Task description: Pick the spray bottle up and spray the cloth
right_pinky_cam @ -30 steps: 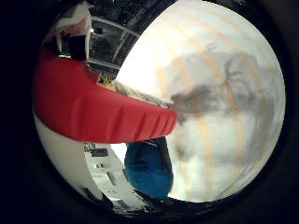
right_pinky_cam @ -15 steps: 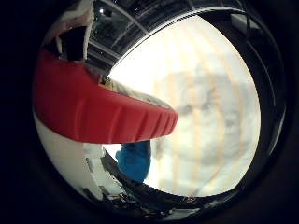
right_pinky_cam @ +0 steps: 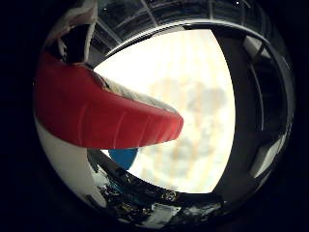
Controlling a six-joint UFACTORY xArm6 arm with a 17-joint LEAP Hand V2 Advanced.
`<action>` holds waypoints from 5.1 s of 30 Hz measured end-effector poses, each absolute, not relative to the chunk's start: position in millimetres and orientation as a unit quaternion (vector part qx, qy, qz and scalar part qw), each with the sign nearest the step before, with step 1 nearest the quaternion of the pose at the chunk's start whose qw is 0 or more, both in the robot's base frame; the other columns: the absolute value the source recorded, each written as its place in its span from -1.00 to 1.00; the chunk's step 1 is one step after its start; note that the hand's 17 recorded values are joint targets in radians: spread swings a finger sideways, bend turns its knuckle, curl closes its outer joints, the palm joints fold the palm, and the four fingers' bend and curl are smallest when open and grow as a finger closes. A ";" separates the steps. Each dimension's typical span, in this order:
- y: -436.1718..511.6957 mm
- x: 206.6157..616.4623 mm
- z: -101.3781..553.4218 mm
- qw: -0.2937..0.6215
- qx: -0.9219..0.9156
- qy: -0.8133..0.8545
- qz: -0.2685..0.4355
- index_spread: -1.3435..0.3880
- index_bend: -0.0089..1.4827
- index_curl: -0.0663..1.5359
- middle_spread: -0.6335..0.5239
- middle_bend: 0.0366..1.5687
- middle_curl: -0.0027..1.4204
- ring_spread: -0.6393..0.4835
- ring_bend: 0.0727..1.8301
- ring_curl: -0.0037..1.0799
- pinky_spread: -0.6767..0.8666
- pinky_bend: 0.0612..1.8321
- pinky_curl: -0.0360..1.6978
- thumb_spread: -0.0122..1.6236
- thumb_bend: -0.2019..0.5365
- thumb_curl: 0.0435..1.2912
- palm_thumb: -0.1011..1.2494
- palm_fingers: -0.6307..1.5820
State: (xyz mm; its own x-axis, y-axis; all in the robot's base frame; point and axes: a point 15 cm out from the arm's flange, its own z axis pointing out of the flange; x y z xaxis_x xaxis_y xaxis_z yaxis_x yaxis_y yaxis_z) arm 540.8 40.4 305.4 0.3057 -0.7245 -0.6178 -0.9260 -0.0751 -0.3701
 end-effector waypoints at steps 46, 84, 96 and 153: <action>192.7 520.1 287.5 -0.112 -0.931 0.337 -0.078 0.28 0.53 0.04 -0.09 0.74 -0.07 -0.15 0.63 0.09 -0.38 0.11 0.47 -0.31 -0.50 0.49 0.67 0.64; 239.0 495.6 291.6 -0.079 -0.930 0.357 -0.044 0.28 0.54 0.03 -0.09 0.74 -0.07 -0.15 0.63 0.09 -0.39 0.11 0.48 -0.31 -0.50 0.49 0.67 0.64; 338.6 475.3 352.1 0.145 -0.905 0.394 0.071 0.28 0.54 0.04 -0.10 0.74 -0.07 -0.15 0.63 0.09 -0.39 0.11 0.48 -0.31 -0.50 0.49 0.67 0.64; 364.2 587.4 183.3 0.531 -0.598 0.553 0.235 0.29 0.51 0.06 -0.08 0.73 -0.07 -0.15 0.62 0.09 -0.38 0.13 0.44 -0.31 -0.50 0.50 0.67 0.64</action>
